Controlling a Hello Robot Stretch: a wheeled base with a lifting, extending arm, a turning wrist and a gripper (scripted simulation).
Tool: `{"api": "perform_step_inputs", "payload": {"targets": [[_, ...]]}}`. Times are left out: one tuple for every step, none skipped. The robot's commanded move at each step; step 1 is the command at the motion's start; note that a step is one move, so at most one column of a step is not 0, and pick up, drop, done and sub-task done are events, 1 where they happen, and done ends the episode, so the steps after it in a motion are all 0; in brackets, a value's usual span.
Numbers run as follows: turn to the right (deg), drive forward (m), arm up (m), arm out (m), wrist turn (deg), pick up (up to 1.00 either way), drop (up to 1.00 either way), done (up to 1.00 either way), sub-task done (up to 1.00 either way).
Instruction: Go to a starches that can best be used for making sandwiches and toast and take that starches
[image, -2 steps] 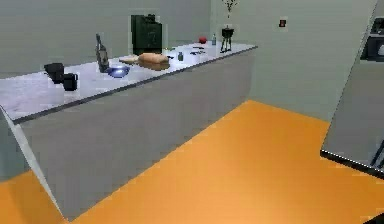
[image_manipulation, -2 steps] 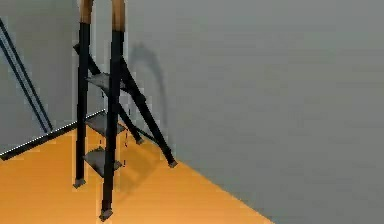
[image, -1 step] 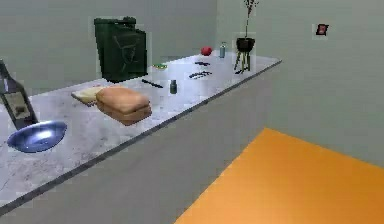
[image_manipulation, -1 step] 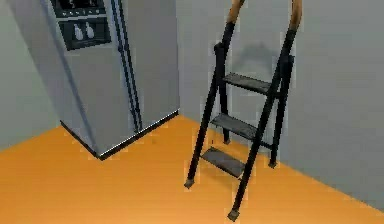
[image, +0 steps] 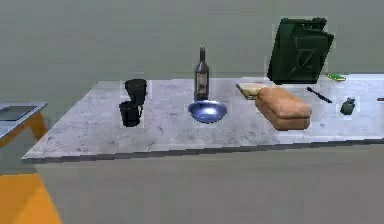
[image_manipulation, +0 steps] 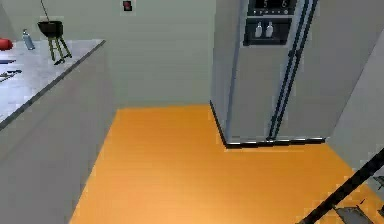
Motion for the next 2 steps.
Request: {"api": "perform_step_inputs", "payload": {"targets": [[-45.0,0.00,0.00,0.00,0.0,0.00,0.00,0.00,0.00],[-18.0,0.00,0.00,0.00,0.0,0.00,0.00,0.00,0.00]]}}
